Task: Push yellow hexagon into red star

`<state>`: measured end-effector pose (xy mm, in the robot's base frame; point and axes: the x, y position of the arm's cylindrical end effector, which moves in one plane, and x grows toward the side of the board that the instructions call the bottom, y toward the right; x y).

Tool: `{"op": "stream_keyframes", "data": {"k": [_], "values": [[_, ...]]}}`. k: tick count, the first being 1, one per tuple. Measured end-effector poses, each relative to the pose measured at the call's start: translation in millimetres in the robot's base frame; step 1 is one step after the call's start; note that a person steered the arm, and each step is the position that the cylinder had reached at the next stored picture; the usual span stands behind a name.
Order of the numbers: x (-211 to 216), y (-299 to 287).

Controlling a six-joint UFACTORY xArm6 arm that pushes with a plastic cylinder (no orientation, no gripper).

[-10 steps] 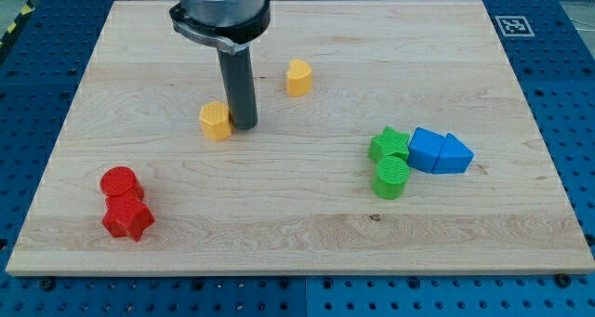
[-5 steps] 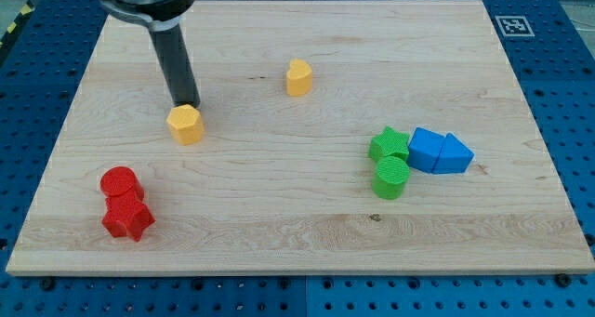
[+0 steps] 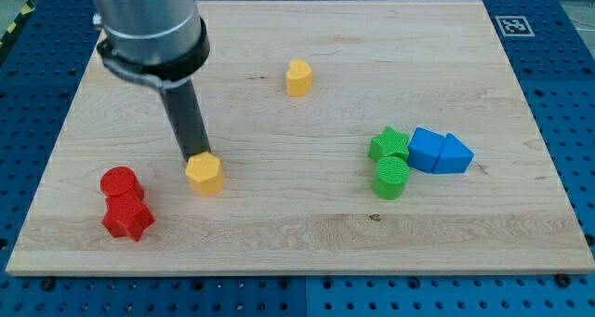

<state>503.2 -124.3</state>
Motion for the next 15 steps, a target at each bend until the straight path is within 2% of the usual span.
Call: {"op": "stream_keyframes", "data": {"k": [1,2,3,5,6,7,9,10,13,15], "values": [[2,0],[-11,25],[4,59],[60,22],[54,33],[28,47],[25,6],[17,4],[40,-20],[35,-15]]}}
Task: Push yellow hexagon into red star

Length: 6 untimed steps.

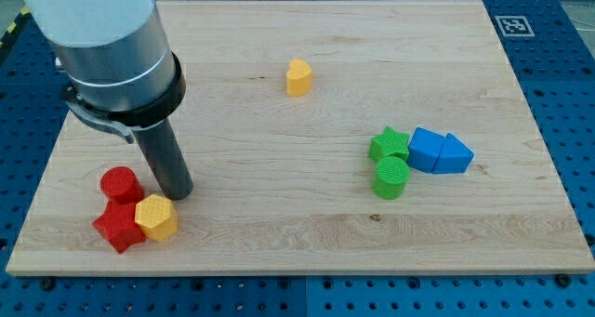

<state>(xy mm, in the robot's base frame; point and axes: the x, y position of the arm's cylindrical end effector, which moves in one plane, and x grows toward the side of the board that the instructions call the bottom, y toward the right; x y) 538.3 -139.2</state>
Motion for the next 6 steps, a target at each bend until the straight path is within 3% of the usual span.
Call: {"op": "stream_keyframes", "data": {"k": [5,6], "values": [[10,17],[-26,74]]}}
